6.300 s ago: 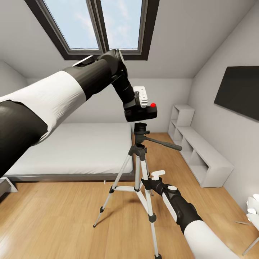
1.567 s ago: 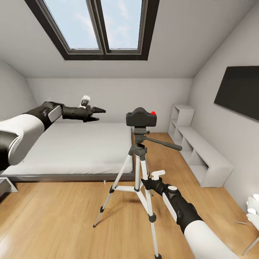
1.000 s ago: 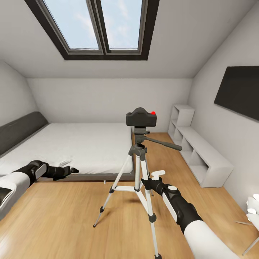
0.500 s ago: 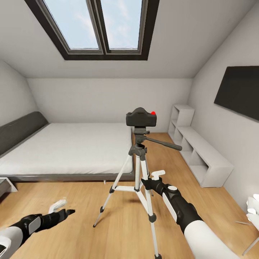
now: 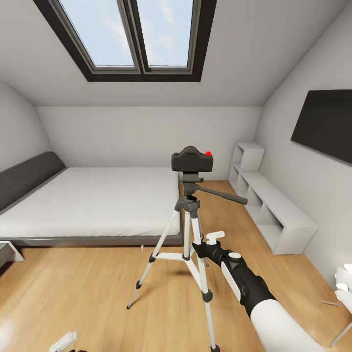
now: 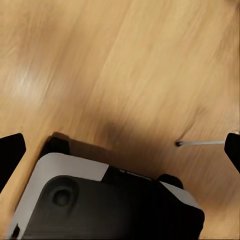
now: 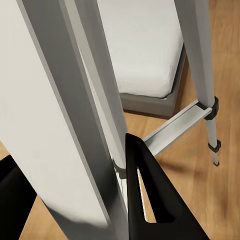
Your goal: Attach the digital camera to the camera tripod in the bedroom.
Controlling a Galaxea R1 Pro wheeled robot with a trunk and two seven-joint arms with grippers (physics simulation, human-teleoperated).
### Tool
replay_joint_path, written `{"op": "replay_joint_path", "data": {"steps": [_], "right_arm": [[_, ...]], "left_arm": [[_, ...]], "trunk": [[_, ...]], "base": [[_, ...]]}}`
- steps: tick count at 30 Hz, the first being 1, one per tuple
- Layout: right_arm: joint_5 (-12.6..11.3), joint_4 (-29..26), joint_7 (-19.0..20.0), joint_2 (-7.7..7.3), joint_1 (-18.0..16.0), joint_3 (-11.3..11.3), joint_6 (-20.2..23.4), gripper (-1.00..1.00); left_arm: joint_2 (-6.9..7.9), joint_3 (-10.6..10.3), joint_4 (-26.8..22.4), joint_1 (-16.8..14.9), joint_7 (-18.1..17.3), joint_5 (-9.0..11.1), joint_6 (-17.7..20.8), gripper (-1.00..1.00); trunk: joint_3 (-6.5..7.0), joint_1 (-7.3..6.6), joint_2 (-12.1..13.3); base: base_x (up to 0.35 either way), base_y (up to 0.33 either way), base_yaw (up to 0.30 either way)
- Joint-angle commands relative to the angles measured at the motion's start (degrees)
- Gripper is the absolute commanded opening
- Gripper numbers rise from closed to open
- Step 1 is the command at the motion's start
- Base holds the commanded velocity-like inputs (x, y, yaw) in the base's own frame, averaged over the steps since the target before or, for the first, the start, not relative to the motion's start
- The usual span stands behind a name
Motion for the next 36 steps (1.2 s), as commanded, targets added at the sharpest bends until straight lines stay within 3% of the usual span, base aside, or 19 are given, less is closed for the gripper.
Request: {"op": "replay_joint_path", "data": {"steps": [1,5,8,9,13,15,20,26,27,36], "right_arm": [[4.17,0.39,0.04,0.0,-0.02,0.2,0.38,-1.0],[4.09,0.39,0.01,-0.03,-0.02,0.2,0.38,-1.0],[4.06,0.39,0.0,-0.04,-0.02,0.2,0.38,-1.0],[4.04,0.39,0.0,-0.03,-0.02,0.2,0.38,-1.0],[3.99,0.39,0.0,-0.04,-0.02,0.2,0.35,-1.0],[4.01,0.39,-0.04,-0.04,-0.02,0.2,0.24,-1.0],[4.18,0.39,-0.27,-0.05,-0.02,0.2,0.15,-1.0],[4.28,0.39,-0.38,-0.05,-0.02,0.2,0.07,-1.0],[4.27,0.39,-0.37,-0.05,-0.02,0.2,0.05,1.0],[4.14,0.39,-0.37,-0.05,-0.02,0.2,0.09,1.0]], "left_arm": [[-0.21,-0.31,-0.01,0.53,0.35,0.6,0.41,1.0],[-2.16,-0.38,-0.02,3.18,5.32,0.51,0.42,1.0],[-3.72,-0.4,0.01,4.68,13.07,0.47,0.39,1.0],[-4.39,-0.4,0.0,5.46,17.75,0.41,0.36,1.0],[-5.72,-0.44,-0.01,6.78,26.36,0.32,-0.98,1.0],[-6.29,-0.47,-0.02,7.39,30.55,0.3,-3.71,1.0],[-6.74,-0.49,-0.02,8.11,33.87,0.35,-9.25,1.0],[-6.87,-0.5,-0.02,8.37,34.74,0.36,-11.54,1.0],[-6.9,-0.5,-0.05,8.41,34.85,0.37,-11.85,1.0],[-7.07,-0.58,-0.02,8.46,35.11,0.37,-12.3,1.0]], "trunk": [[-0.13,0.04,-0.1],[-0.13,0.04,-0.1],[-0.13,0.04,-0.1],[-0.13,0.04,-0.1],[-0.13,0.04,-0.1],[-0.13,0.04,-0.1],[-0.13,0.04,-0.1],[-0.13,0.04,-0.1],[-0.13,0.04,-0.1],[-0.13,0.04,-0.1]], "base": [[0.0,0.0,0.0],[0.0,0.0,0.0],[0.0,0.0,0.0],[0.0,0.0,0.0],[0.0,0.0,0.0],[0.0,0.0,0.0],[0.0,0.0,0.0],[0.0,0.0,0.0],[0.0,0.0,0.0],[0.0,0.0,0.0]]}}
